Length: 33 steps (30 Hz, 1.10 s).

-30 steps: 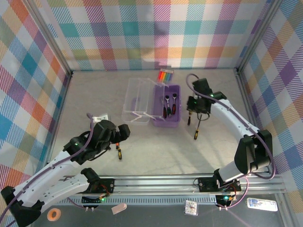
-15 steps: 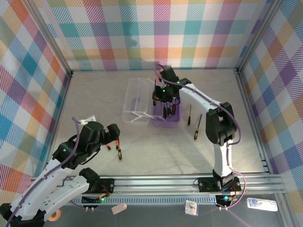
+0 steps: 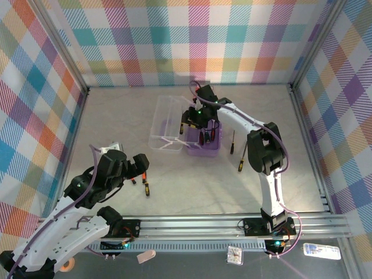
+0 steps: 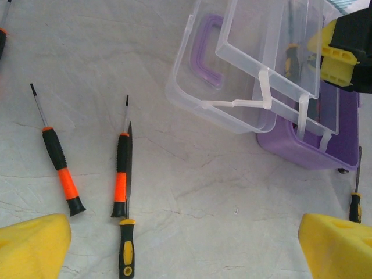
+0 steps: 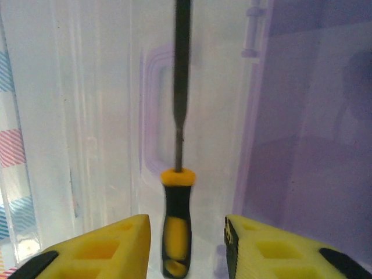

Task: Pack the tool kit

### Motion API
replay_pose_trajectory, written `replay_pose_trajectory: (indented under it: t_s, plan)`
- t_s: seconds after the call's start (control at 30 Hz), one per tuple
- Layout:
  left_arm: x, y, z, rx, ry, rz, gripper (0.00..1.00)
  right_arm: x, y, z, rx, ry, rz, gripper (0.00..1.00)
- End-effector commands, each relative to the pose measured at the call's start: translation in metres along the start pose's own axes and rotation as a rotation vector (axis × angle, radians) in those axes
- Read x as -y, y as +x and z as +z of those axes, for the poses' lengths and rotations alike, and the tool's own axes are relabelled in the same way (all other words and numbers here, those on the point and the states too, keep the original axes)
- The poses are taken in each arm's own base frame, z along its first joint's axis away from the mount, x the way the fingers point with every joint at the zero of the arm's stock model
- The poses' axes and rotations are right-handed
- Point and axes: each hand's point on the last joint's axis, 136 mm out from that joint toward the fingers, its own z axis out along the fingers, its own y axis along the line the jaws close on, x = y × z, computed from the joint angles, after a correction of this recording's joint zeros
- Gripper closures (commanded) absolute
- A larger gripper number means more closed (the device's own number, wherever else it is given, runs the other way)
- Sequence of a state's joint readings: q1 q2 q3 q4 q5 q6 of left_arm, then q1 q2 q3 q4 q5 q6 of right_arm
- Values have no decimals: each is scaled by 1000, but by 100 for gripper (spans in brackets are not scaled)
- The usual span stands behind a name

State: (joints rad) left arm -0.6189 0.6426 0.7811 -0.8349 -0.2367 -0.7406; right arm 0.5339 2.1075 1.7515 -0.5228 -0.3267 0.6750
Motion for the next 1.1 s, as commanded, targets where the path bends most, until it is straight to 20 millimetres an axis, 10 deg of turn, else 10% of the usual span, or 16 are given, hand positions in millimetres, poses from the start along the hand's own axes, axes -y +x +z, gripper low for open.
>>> replay_pose_trajectory:
  t_s: [0.0,0.27,0.73,1.07]
  plan:
    - [5,8,8,-39,24,8,0,-31,-1,-29,38,-86,-41,57]
    - [10,18,18,-81,50,-9,0,-22,2,-90,178,42,-99,56]
    - [28,41,48,-180,125,17,0,168,107,-162,260,603,-12,49]
    - [49,54,69,-232,181,12,0,203,132,-163,195,606,67,48]
